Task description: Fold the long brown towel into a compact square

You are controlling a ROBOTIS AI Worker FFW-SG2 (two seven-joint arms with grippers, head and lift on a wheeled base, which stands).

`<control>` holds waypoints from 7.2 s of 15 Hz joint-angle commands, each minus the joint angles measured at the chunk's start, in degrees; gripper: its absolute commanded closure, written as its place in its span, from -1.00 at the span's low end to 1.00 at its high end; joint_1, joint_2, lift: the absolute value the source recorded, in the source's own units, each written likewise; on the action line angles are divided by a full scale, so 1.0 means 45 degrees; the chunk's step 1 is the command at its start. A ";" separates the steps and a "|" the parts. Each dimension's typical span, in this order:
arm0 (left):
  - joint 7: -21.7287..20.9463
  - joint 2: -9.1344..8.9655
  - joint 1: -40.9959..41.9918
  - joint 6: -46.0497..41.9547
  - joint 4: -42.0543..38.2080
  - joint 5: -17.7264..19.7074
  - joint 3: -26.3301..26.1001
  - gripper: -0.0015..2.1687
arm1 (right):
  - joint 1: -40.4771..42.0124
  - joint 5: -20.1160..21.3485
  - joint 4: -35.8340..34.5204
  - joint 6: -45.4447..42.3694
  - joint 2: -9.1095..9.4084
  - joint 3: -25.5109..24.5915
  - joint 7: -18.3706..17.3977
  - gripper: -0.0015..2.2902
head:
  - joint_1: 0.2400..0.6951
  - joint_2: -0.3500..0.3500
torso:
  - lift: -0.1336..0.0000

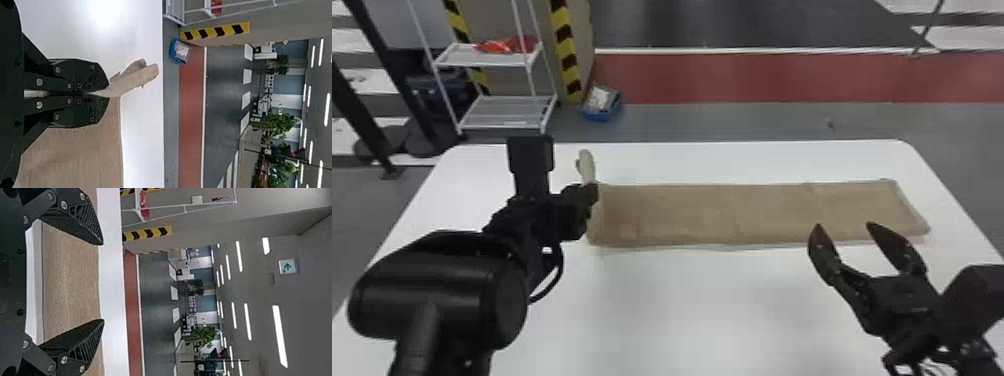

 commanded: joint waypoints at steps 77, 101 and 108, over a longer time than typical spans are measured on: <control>0.1749 -0.0215 0.3341 -0.6561 0.0662 0.0463 -0.0170 -0.97 | -0.7146 0.0600 0.3145 0.7692 0.0031 -0.0268 0.1068 0.05 | 1.00 0.23 | -0.84; 0.2042 -0.0137 0.3888 -0.8084 0.0525 -0.0748 -0.1732 -0.97 | -0.9314 0.0502 0.6895 0.7419 -0.2548 -0.4194 0.3587 0.05 | 1.00 -0.71 | -0.84; 0.1847 0.0019 0.3927 -0.8084 0.0662 -0.0748 -0.2006 -0.97 | -0.8826 0.2279 0.9141 0.4684 -0.2626 -0.4682 0.3001 -0.94 | 1.00 -0.95 | -0.84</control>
